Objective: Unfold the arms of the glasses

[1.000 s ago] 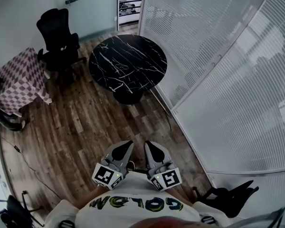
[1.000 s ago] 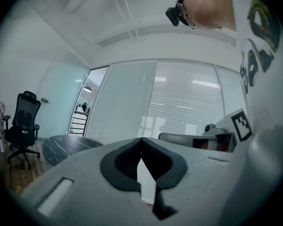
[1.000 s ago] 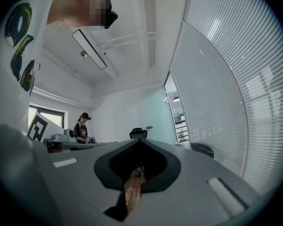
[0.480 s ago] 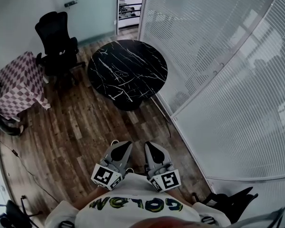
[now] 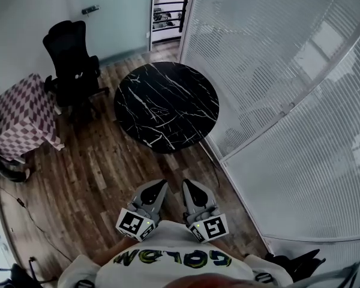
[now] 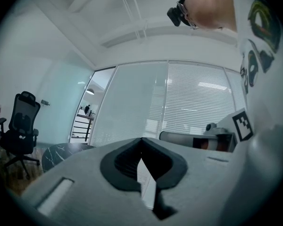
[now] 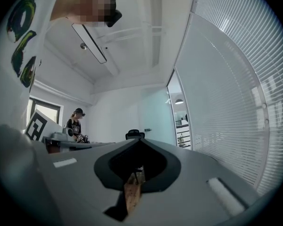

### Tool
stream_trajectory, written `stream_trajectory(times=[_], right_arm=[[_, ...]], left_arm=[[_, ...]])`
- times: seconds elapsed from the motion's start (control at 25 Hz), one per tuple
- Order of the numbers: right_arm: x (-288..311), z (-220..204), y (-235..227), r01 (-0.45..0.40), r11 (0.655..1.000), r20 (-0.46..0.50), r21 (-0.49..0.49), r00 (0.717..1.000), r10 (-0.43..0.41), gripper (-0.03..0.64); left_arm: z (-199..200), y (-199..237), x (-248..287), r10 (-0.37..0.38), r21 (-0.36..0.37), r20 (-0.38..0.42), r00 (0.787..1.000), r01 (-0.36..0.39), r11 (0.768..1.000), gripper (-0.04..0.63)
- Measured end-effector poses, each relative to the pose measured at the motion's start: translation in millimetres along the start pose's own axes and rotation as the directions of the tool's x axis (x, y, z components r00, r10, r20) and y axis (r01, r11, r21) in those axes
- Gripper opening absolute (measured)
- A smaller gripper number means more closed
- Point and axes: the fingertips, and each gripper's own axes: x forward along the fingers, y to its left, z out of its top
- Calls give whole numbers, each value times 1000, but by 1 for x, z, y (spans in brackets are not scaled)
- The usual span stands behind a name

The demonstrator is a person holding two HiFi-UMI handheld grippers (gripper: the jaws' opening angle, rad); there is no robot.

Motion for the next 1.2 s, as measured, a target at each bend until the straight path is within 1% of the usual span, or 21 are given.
stream_trajectory(times=[0.12, 0.2, 0.32, 0.48, 0.6, 0.76, 1.0, 1.2], right_arm=[[40, 4, -5, -5, 1000, 3, -4, 1000, 5, 2], [66, 2, -8, -4, 1000, -12, -17, 1000, 4, 2], [101, -1, -12, -9, 999, -6, -38, 1000, 9, 2], [138, -2, -17, -3, 999, 8, -36, 1000, 3, 2], [156, -5, -21, 1, 999, -2, -42, 1000, -1, 2], [170, -12, -26, 1, 999, -25, -32, 1000, -2, 2], [177, -13, -43, 17, 1000, -43, -23, 999, -18, 2], [180, -6, -65, 13, 1000, -16, -17, 1000, -13, 2]], left_arm=[[12, 35, 13, 0, 7, 2, 1000, 0, 1000, 3], [18, 58, 21, 1, 11, 5, 1000, -1, 1000, 4], [24, 92, 32, 2, 11, 6, 1000, -2, 1000, 3], [28, 126, 45, -3, 12, 3, 1000, 3, 1000, 4], [28, 144, 52, -3, 15, -5, 1000, 3, 1000, 4], [26, 157, 61, -3, 4, -21, 1000, 3, 1000, 3], [25, 161, 78, -13, -13, -37, 999, 12, 1000, 4], [27, 156, 101, -11, -2, -32, 999, 11, 1000, 3]])
